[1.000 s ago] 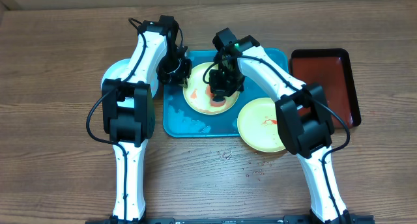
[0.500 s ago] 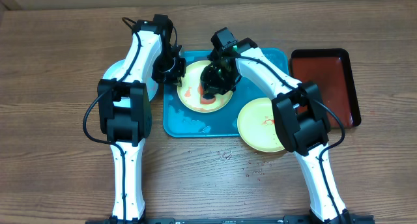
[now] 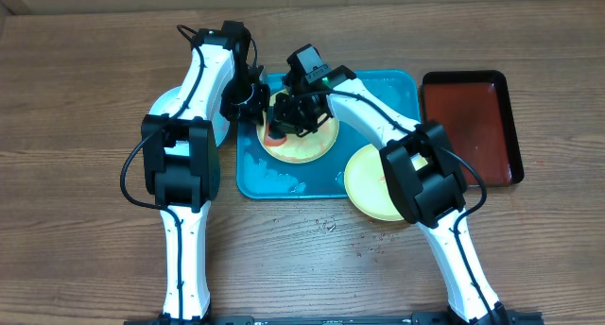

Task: Clean dirty plates on tray and stack at the side
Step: 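Scrub the yellow plate with the sponge while the left gripper holds it, then lift the sponge away to the tray's upper right with the right gripper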

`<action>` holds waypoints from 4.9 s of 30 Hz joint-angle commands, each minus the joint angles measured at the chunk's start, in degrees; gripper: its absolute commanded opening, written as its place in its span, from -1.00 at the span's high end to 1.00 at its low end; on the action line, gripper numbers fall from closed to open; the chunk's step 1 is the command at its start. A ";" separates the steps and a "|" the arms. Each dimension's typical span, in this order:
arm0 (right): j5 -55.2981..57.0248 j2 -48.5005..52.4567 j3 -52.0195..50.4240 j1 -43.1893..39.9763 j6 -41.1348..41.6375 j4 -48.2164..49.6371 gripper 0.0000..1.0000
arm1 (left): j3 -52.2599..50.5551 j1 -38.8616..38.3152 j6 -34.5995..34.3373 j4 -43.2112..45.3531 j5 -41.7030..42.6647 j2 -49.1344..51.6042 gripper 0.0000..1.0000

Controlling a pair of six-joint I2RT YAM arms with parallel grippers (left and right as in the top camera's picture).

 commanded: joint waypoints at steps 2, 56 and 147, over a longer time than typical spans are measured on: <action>2.49 2.82 -0.50 -1.11 4.90 2.29 0.92 | -0.20 -0.81 -0.61 0.11 -1.16 0.52 0.91; 44.78 -5.97 -0.50 1.84 -11.96 -16.00 0.92 | -0.20 -0.81 -0.63 0.26 -1.18 0.52 0.91; 4.94 -5.46 2.34 -4.33 -17.27 -19.82 0.92 | -0.33 -1.31 -0.22 -0.50 1.18 0.52 0.61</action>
